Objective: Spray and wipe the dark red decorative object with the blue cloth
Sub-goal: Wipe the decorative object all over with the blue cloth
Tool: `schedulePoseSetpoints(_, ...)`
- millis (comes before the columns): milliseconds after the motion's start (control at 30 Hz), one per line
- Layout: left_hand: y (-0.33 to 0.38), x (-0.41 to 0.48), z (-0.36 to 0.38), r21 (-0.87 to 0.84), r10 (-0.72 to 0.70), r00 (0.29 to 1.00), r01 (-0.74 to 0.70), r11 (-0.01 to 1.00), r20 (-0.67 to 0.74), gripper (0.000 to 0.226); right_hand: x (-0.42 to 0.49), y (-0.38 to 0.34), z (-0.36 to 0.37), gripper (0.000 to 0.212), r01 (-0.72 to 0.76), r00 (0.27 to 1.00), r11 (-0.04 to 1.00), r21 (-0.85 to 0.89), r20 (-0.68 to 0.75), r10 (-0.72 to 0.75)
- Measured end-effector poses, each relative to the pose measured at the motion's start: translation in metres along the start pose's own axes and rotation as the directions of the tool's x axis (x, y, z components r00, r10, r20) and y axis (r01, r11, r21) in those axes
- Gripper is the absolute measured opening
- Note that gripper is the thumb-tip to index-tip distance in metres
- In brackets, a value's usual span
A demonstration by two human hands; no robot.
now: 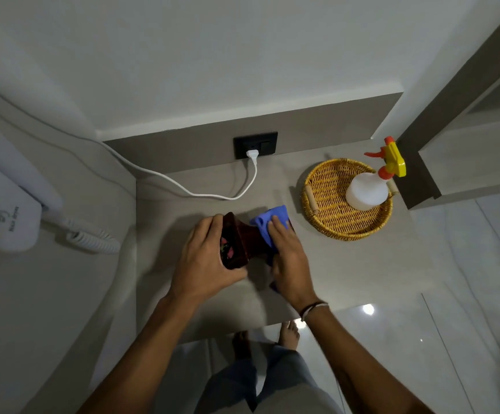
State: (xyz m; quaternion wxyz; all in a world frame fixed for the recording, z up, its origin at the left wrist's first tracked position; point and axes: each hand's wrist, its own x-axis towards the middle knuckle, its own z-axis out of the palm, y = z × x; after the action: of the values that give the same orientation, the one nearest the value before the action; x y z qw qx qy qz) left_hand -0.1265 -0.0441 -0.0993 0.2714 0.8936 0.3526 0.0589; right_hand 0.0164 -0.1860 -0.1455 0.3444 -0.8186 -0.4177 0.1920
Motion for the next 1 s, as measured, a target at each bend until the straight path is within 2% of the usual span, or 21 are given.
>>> schedulePoseSetpoints(67, 0.001, 0.002, 0.001, 0.008, 0.024, 1.000, -0.024, 1.000, -0.006, 0.103, -0.010, -0.024, 0.005, 0.072, 0.054, 0.998, 0.979, 0.195, -0.051, -0.045)
schedulePoseSetpoints(133, 0.000, 0.004, 0.000, 0.014, 0.037, 0.999, -0.037, 0.999, -0.009, 0.103, -0.020, -0.039, 0.011, 0.073, 0.117, 0.992, 0.944, 0.309, -0.072, -0.100)
schedulePoseSetpoints(200, -0.001, 0.004, -0.001, 0.028, 0.043, 0.999, -0.043, 0.999, -0.001, 0.103, -0.025, -0.035, 0.014, 0.070, 0.195, 0.981, 0.935, 0.295, -0.071, -0.182)
schedulePoseSetpoints(267, -0.002, 0.004, -0.003, 0.052, 0.016, 1.000, -0.016, 0.999, 0.010, 0.105, -0.024, -0.011, 0.013, 0.071, 0.222, 0.975, 0.965, 0.138, -0.027, -0.221)
schedulePoseSetpoints(367, -0.003, 0.004, -0.010, 0.052, -0.038, 0.999, 0.036, 0.998, 0.038, 0.111, -0.012, 0.033, 0.000, 0.092, 0.058, 0.997, 0.997, -0.050, 0.059, -0.055)
schedulePoseSetpoints(400, -0.002, 0.004, -0.011, 0.054, -0.042, 0.998, 0.039, 0.998, 0.046, 0.111, -0.007, 0.040, -0.007, 0.091, 0.000, 0.999, 0.998, -0.064, 0.055, 0.003)
schedulePoseSetpoints(467, 0.001, 0.006, -0.011, 0.057, -0.040, 0.998, 0.038, 0.998, 0.046, 0.109, -0.002, 0.037, -0.013, 0.077, -0.023, 1.000, 0.999, -0.022, 0.013, 0.023)
schedulePoseSetpoints(533, 0.004, 0.009, -0.010, 0.044, -0.034, 0.999, 0.032, 0.998, 0.035, 0.105, -0.007, 0.012, -0.006, 0.067, 0.101, 0.995, 0.991, 0.086, -0.028, -0.099)
schedulePoseSetpoints(600, 0.006, 0.010, -0.010, 0.024, -0.019, 0.999, 0.019, 1.000, 0.028, 0.100, -0.019, -0.020, 0.007, 0.068, 0.194, 0.981, 0.957, 0.214, -0.036, -0.191)
schedulePoseSetpoints(667, 0.005, 0.010, -0.011, 0.021, -0.010, 1.000, 0.010, 1.000, 0.024, 0.099, -0.024, -0.028, 0.015, 0.069, 0.209, 0.977, 0.935, 0.287, -0.016, -0.214)
schedulePoseSetpoints(733, 0.005, 0.009, -0.014, 0.040, -0.018, 0.999, 0.017, 0.999, 0.030, 0.101, -0.017, -0.009, 0.012, 0.071, 0.193, 0.980, 0.962, 0.193, 0.014, -0.200)
schedulePoseSetpoints(867, 0.014, 0.009, -0.022, 0.100, -0.039, 0.996, 0.031, 0.995, 0.078, 0.107, -0.001, 0.053, -0.011, 0.086, 0.053, 0.991, 0.986, -0.160, 0.129, -0.032)
schedulePoseSetpoints(933, 0.022, 0.012, -0.026, 0.125, -0.040, 0.994, 0.027, 0.992, 0.102, 0.109, 0.003, 0.068, -0.025, 0.083, 0.049, 0.992, 0.979, -0.199, 0.120, -0.026)
schedulePoseSetpoints(1000, 0.028, 0.015, -0.034, 0.159, -0.041, 0.993, 0.024, 0.987, 0.107, 0.112, 0.003, 0.074, -0.037, 0.079, 0.058, 0.998, 0.985, -0.165, 0.025, -0.055)
